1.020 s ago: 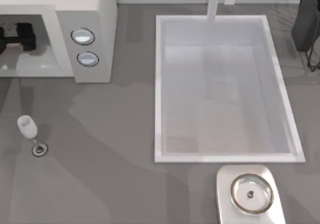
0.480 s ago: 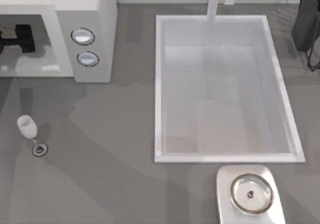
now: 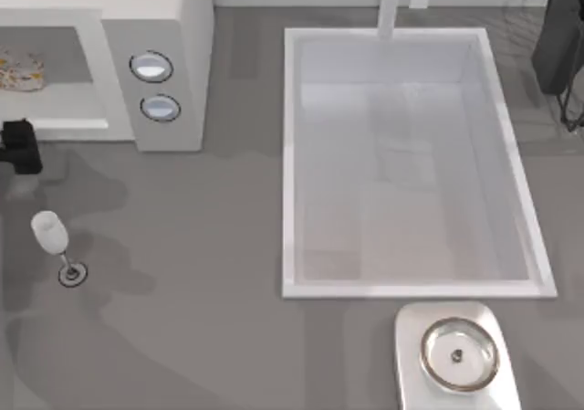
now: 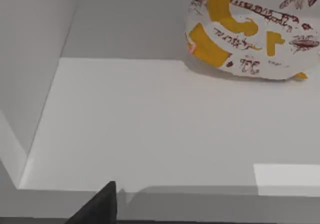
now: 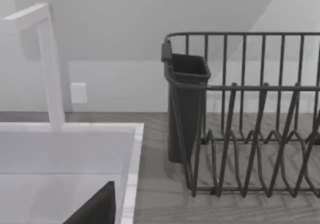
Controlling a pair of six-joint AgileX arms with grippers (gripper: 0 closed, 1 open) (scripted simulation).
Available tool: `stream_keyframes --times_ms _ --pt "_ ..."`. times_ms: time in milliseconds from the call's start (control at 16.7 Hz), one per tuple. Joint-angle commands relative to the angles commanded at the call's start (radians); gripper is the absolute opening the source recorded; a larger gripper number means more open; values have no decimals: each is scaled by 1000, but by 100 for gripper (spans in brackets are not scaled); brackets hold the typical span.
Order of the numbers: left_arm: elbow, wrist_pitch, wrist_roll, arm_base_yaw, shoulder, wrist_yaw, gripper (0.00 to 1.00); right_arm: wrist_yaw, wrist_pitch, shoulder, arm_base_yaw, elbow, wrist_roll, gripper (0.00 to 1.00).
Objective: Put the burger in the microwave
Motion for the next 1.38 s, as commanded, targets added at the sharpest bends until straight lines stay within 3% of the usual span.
stream_keyframes --times_ms 360,780,960,1380 --pt "-301 150 20 55 -153 46 100 0 0 0 0 0 0 100" --pt "-310 142 20 56 -167 46 100 0 0 0 0 0 0 100" --pt "-286 41 21 58 -248 42 100 0 0 0 0 0 0 100" --pt "-203 -362 19 53 -534 42 100 0 0 0 0 0 0 100"
